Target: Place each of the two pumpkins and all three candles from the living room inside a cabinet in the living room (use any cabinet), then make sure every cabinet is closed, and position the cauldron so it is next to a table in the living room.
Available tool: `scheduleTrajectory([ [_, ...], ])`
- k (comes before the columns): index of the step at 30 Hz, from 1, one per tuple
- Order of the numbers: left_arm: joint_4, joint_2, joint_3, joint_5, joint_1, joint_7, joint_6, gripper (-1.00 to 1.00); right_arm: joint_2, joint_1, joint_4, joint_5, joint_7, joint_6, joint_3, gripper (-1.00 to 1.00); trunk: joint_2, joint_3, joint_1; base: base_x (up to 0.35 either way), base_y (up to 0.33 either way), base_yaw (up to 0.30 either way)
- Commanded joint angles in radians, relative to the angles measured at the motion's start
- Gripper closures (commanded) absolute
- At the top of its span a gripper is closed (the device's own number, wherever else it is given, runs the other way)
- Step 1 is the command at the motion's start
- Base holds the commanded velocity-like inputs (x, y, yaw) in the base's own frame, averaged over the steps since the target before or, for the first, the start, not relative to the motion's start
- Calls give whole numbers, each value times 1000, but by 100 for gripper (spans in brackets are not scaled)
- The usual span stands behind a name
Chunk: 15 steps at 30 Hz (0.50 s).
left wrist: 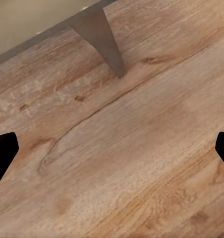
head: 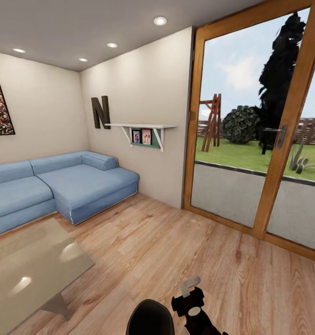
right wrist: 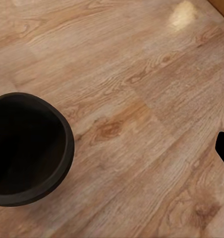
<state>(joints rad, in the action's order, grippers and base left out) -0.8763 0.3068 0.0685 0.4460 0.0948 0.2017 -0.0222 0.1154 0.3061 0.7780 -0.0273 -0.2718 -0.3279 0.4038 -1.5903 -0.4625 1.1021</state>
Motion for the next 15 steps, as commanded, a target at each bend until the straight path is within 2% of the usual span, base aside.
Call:
scheduleTrajectory([
  [1, -3, 2, 5, 8, 0, 8, -2, -100, 0, 1, 1, -2, -3, -8, 3, -100, -1, -1, 0, 0, 0, 0],
  [5, -4, 2, 12, 8, 0, 0, -3, -100, 1, 1, 2, -2, 0, -10, 3, -100, -1, -1, 0, 0, 0, 0],
  [7, -10, 2, 27, 8, 0, -4, -8, -100, 2, 1, 3, -2, 3, -12, 2, -100, -1, -1, 0, 0, 0, 0],
  [10, -75, 2, 43, 8, -1, -3, -37, -100, 2, 2, 15, -1, 32, -16, -2, -100, -1, -1, 0, 0, 0, 0],
  [14, -205, -4, 46, 8, -2, 4, -205, -100, 2, 2, 31, -1, 127, -21, -70, -100, -8, -4, 4, 0, 0, 0],
  [15, -225, -5, 46, 8, -3, 4, -226, -100, 2, 2, 33, -1, 142, -21, -78, -100, -15, -7, 8, 0, 0, 0],
])
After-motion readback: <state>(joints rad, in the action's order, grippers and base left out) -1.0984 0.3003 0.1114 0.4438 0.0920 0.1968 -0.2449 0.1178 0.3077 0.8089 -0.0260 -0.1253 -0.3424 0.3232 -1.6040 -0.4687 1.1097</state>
